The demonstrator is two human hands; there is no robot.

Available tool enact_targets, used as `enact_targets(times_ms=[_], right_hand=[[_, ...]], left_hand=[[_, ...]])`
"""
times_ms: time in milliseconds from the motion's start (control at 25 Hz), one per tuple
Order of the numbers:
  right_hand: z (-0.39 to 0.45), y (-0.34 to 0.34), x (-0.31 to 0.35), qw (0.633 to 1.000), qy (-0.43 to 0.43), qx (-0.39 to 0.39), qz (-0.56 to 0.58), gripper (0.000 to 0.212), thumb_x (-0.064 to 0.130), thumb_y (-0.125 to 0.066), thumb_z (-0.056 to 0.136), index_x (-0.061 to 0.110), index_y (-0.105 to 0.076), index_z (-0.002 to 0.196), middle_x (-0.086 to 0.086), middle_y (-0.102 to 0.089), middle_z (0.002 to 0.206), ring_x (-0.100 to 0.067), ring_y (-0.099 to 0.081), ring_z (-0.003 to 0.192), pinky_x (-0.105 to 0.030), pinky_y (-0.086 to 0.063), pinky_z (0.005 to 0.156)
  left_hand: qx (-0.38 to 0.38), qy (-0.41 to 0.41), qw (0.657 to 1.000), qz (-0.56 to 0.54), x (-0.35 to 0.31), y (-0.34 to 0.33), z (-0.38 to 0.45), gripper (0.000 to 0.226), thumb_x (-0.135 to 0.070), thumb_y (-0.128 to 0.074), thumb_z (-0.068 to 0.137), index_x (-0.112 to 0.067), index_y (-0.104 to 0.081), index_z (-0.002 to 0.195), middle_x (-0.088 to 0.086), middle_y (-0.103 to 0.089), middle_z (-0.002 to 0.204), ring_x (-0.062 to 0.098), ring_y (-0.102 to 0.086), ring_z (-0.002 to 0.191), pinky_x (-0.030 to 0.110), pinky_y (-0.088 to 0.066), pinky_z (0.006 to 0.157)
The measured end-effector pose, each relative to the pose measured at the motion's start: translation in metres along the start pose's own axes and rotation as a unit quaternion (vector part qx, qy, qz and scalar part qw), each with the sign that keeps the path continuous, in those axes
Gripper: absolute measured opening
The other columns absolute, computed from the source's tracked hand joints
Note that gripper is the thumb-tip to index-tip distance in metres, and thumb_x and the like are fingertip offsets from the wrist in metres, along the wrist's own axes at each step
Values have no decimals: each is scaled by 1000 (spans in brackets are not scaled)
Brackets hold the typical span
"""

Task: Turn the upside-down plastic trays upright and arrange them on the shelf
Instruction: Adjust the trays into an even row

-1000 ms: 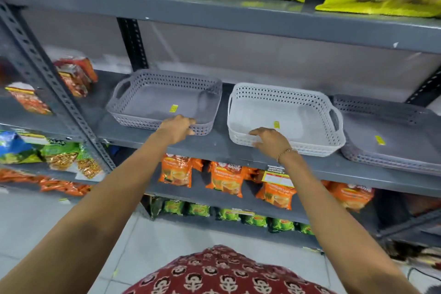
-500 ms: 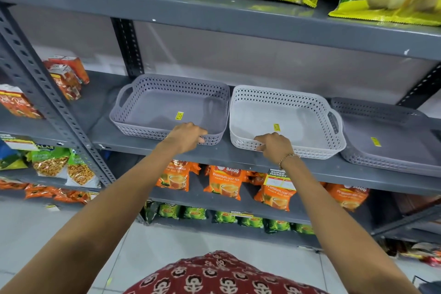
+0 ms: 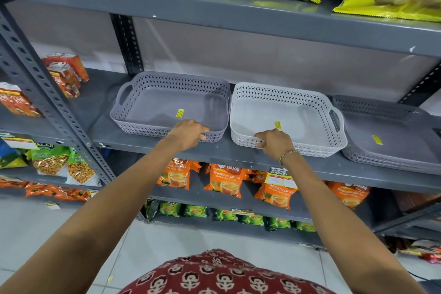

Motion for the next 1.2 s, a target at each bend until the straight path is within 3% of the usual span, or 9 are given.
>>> enact_targets(times_ms=[240, 400, 480, 600, 760, 960, 1080, 1200], right_hand=[[-1, 0, 0, 1000, 7, 4, -1, 24, 10, -51, 90, 17, -62, 110, -20, -67, 105, -37, -62, 97, -37, -52, 76], [-1, -6, -2, 996, 8, 47, 72, 34, 17, -57, 89, 19, -56, 123, -19, -63, 119, -35, -57, 109, -41, -50, 88], [-4, 2, -5, 989, 6, 45, 142, 45, 24, -64, 85, 21, -51, 128, -9, -62, 127, -28, -53, 119, -41, -48, 97], [-13, 30, -17, 986, 20, -10, 167, 40, 30, -62, 87, 22, -54, 126, -1, -64, 125, -23, -54, 118, -39, -48, 98], [-44, 59, -77, 977, -4, -91, 191, 27, 28, -57, 91, 20, -63, 116, -1, -70, 116, -21, -61, 109, -42, -53, 92], [-95, 76, -197, 967, -71, -163, 185, 21, 24, -55, 91, 19, -69, 106, -3, -72, 113, -25, -65, 104, -43, -56, 85], [-116, 67, -274, 967, -102, -140, 186, 21, 22, -56, 91, 16, -69, 107, -6, -69, 118, -30, -62, 108, -46, -54, 89], [-123, 37, -313, 978, -100, -41, 179, 34, 27, -63, 88, 12, -62, 118, -9, -60, 131, -29, -52, 123, -42, -46, 100]], left_hand=[[9, 1, 1000, -23, -2, 0, -1, 40, -1, -52, 91, -16, -56, 128, 12, -71, 109, 29, -64, 104, 38, -52, 87], [54, 3, 989, -137, -3, -2, -1, 42, -29, -61, 91, -10, -53, 127, 16, -64, 118, 31, -59, 113, 39, -48, 92], [31, -5, 981, -192, -12, 9, 3, 51, -40, -63, 87, -11, -49, 128, 10, -58, 131, 26, -54, 121, 40, -46, 101], [-51, -52, 973, -219, -47, 42, 19, 51, -40, -60, 89, -11, -48, 129, 7, -57, 132, 21, -52, 121, 36, -44, 104], [-89, -138, 955, -245, -139, 69, 52, 42, -34, -58, 92, -13, -51, 127, 6, -59, 128, 21, -52, 121, 35, -42, 104], [-42, -179, 959, -216, -259, 51, 85, 48, -30, -60, 90, -12, -48, 133, 8, -55, 136, 26, -49, 126, 41, -41, 106], [2, -147, 978, -147, -310, 37, 100, 58, -35, -59, 89, -8, -42, 137, 13, -47, 143, 30, -43, 131, 45, -41, 105], [14, -87, 991, -100, -325, 23, 106, 47, -36, -56, 90, -9, -49, 128, 15, -55, 133, 33, -51, 123, 43, -47, 96]])
Point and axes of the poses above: each hand's wrist, its own z-axis towards the middle knuckle, its own y-axis out of the back of the hand, x = y × z, the point moved 9 cm from there along z, towards the middle knuckle
